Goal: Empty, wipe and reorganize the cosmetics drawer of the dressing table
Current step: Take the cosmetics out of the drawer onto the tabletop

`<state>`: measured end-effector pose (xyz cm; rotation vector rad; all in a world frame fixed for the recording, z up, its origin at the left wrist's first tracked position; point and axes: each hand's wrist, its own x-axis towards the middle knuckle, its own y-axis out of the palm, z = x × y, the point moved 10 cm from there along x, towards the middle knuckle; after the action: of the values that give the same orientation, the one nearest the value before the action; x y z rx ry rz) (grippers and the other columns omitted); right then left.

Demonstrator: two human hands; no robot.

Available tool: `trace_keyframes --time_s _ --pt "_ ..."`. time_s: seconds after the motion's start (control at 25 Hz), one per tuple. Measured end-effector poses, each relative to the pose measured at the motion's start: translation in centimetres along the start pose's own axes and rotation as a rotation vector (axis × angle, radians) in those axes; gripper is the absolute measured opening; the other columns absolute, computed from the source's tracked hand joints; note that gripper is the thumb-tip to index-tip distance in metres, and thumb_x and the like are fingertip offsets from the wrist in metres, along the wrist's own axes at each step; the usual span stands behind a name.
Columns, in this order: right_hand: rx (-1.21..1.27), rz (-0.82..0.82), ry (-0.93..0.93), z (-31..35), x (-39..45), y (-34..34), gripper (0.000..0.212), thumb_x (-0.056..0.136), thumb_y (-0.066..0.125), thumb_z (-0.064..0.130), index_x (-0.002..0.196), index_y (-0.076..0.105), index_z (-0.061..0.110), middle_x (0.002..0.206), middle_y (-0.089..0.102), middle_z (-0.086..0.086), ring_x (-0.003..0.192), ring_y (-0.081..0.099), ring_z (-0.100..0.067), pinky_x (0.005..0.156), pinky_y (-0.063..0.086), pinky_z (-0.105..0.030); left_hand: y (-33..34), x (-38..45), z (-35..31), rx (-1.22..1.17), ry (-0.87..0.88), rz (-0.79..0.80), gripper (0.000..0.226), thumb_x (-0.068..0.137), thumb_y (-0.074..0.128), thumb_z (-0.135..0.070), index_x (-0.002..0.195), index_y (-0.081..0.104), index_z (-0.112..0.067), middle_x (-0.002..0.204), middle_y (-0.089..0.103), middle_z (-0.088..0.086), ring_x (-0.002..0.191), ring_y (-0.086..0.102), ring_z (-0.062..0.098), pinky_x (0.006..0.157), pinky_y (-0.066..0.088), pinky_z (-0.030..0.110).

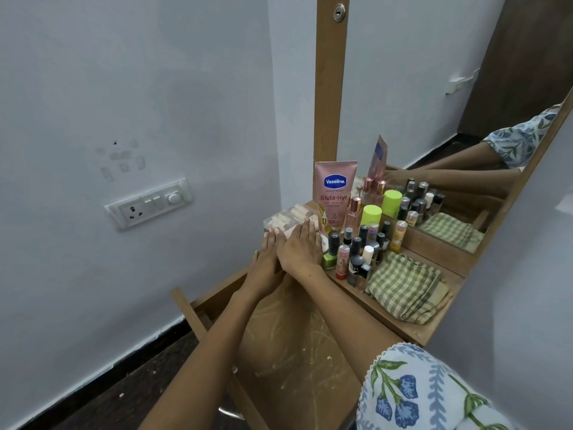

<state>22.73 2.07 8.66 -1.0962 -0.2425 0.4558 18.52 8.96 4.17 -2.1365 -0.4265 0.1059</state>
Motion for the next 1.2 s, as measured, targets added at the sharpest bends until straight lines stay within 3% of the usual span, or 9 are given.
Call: trace_keyframes --time_s 0.24,0.4,0.52,0.6,0.68,0.8,0.92,1.04,1.2 --pt "0.02 -0.037 0.022 -0.4 0.5 -0.3 0.092 0.091 0.008 0.069 0.151 0.001 0.0 0.16 -0.006 -0.015 0.148 -0.01 -0.024 0.12 -0.007 -0.039 0.0 -1.5 -1.0 0.1 0.103 -0.024 0.064 0.099 0.041 -0.035 0.151 0.005 -0.028 0.16 -0.005 0.0 0.146 -0.012 0.016 0.12 0.002 0.047" --pt "0.046 -0.078 0.013 -0.2 0.7 -1.2 0.086 0.093 0.011 0.065 0.151 0.005 0.002 0.16 -0.003 -0.015 0.148 -0.006 -0.025 0.121 -0.003 -0.039 0.2 -3.4 -1.0 0.171 0.092 -0.033 0.063 0.099 0.042 -0.034 0.152 0.008 -0.028 0.16 -0.001 -0.002 0.146 -0.008 0.015 0.121 0.004 0.044" --pt "0.075 -0.182 -0.147 2.0 -1.8 -3.1 0.064 0.101 0.022 0.048 0.147 0.028 0.003 0.158 0.018 -0.015 0.146 0.017 -0.029 0.119 0.02 -0.04 -1.1 -5.6 -2.1 0.183 0.065 -0.101 0.059 0.099 0.039 -0.037 0.151 0.016 -0.024 0.16 0.01 -0.001 0.147 0.003 0.016 0.121 0.006 0.042" --pt "0.165 -0.265 -0.277 2.8 -5.2 -4.8 0.048 0.103 0.028 0.039 0.133 0.047 0.007 0.144 0.044 -0.013 0.13 0.045 -0.026 0.103 0.042 -0.036 -1.9 -7.7 -2.9 0.191 0.05 -0.134 0.058 0.099 0.039 -0.038 0.15 0.018 -0.023 0.159 0.013 0.0 0.147 0.007 0.016 0.121 0.01 0.042" --pt "0.279 -0.316 -0.38 1.7 -9.1 -6.3 0.043 0.102 0.029 0.039 0.122 0.055 0.011 0.121 0.06 -0.006 0.109 0.058 -0.018 0.085 0.05 -0.03 -2.1 -10.1 -3.9 0.208 0.048 -0.146 0.06 0.099 0.037 -0.041 0.151 0.015 -0.023 0.16 0.009 -0.001 0.147 0.005 0.014 0.121 0.011 0.04" --pt "0.354 -0.31 -0.455 -2.8 -13.8 -7.3 0.049 0.1 0.028 0.049 0.117 0.06 0.015 0.11 0.064 0.003 0.098 0.06 -0.009 0.077 0.047 -0.021 -1.1 -13.4 -5.9 0.22 0.047 -0.088 0.064 0.099 0.031 -0.046 0.152 0.006 -0.022 0.159 -0.004 -0.004 0.147 -0.005 0.011 0.121 0.001 0.033" --pt "0.302 -0.366 -0.432 -8.8 -16.5 -8.8 0.052 0.098 0.026 0.053 0.111 0.062 0.018 0.103 0.065 0.005 0.091 0.061 -0.007 0.072 0.049 -0.023 0.8 -15.1 -9.6 0.208 0.135 -0.033 0.065 0.1 0.03 -0.046 0.152 0.002 -0.02 0.157 -0.009 -0.006 0.146 -0.009 0.009 0.117 -0.005 0.027" --pt "0.261 -0.428 -0.389 -13.6 -17.6 -11.2 0.046 0.098 0.031 0.049 0.106 0.063 0.018 0.098 0.063 0.005 0.088 0.061 -0.011 0.069 0.051 -0.031 2.9 -15.6 -12.9 0.223 0.209 0.03 0.065 0.1 0.03 -0.046 0.152 0.001 -0.02 0.159 -0.009 -0.004 0.145 -0.012 0.008 0.115 -0.008 0.026" --pt "0.228 -0.514 -0.366 -17.3 -18.3 -14.3 0.029 0.1 0.044 0.032 0.104 0.065 0.013 0.099 0.064 0.0 0.088 0.061 -0.015 0.067 0.042 -0.023 5.2 -15.6 -16.8 0.245 0.269 0.087 0.067 0.1 0.027 -0.049 0.152 -0.002 -0.019 0.159 -0.012 -0.004 0.144 -0.015 0.006 0.12 -0.003 0.034"
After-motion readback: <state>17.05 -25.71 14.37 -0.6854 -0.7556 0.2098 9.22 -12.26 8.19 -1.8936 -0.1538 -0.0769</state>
